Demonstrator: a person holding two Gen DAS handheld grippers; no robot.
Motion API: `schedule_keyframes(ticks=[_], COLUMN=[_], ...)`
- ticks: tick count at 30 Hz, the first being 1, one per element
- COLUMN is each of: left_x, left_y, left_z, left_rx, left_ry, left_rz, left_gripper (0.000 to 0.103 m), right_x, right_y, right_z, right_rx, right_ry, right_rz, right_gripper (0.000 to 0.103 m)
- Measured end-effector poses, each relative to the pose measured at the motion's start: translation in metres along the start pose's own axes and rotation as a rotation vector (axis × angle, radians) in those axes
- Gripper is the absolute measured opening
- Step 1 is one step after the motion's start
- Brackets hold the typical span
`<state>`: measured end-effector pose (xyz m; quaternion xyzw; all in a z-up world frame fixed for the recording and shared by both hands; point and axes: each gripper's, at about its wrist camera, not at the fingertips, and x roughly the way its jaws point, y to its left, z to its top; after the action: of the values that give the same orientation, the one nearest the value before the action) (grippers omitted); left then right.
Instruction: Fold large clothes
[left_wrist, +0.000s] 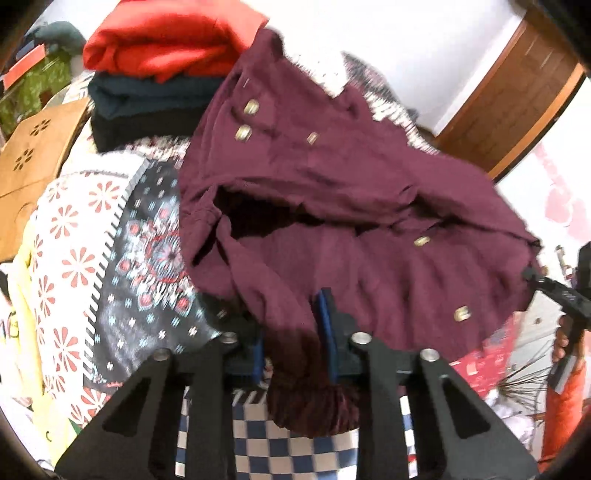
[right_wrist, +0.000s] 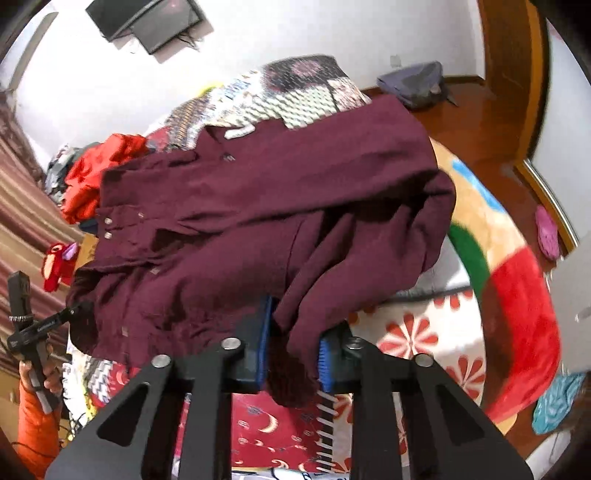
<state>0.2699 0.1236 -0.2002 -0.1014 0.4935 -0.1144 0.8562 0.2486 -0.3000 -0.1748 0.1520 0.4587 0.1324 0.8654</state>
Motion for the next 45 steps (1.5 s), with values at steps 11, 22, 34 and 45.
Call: schedule_keyframes(ticks=[11, 22, 34, 45], left_x=[-0.043, 0.02, 0.088, 0.062], left_y=[-0.03, 0.008, -0.013, -0.034], left_z=[0.103, 0.227, 0.233, 0.233], left_rx=[0.033, -0.122, 0.042, 0.01], left_ry=[-0.212, -0.273, -0.189, -0.139], left_rz=[-0.103, 0.057, 0.223, 0.081], left_gripper=[0.011, 0.011, 0.016, 0.059], right_x=[-0.027, 0.048, 0.123, 0.065], right_y=[0.015, -0.044, -0.061, -0.04], right_z=[0.08, 0.185, 0.197, 0.193], right_rx=[-0.018, 0.205, 0.172, 0.145], right_ry=[-0.176, -0.178, 0.007, 0.058], right_rz=[0.142, 0.126, -0.037, -0.093], right_gripper=[0.012, 0.011, 0.018, 0.048])
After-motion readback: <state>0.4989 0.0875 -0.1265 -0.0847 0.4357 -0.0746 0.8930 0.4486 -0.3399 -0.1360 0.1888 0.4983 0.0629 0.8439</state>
